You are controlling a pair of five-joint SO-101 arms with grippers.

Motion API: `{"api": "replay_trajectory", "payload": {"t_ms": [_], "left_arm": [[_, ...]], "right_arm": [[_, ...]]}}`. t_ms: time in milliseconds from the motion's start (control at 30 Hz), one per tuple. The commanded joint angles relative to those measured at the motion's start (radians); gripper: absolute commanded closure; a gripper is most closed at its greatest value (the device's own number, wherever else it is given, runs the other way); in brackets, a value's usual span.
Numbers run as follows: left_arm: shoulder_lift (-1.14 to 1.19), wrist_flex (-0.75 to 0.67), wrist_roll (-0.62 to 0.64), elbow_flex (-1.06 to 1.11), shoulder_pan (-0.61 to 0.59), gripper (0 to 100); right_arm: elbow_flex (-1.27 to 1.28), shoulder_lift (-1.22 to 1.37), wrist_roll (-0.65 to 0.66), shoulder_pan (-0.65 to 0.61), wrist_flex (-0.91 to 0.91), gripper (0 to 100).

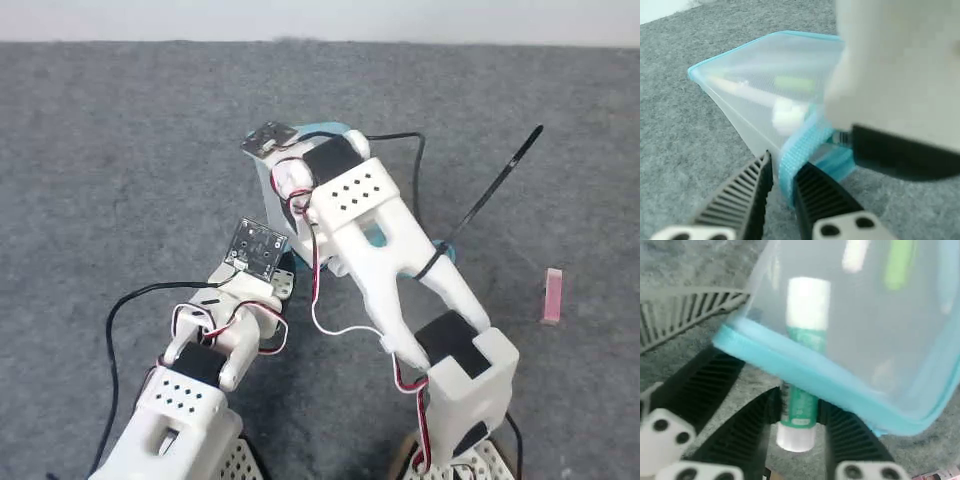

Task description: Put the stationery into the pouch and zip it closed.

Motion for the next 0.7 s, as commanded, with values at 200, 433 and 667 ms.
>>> {"api": "replay_trajectory", "payload": {"t_ms": [200, 433, 667], "left_arm": [[0.012, -0.009, -0.011, -0.033, 0.012, 99], [0.011, -0.008, -0.009, -0.038, 0.003, 99], [0.012, 0.055, 0.066, -0.137, -0.210, 99]], "right_arm": [[-0.143, -0.018, -0.008, -0.001, 0.036, 80.1], [-0.149, -0.031, -0.051, 0.030, 0.036, 80.0], [-0.143, -0.064, -0.107, 0.205, 0.015, 80.0]]}}
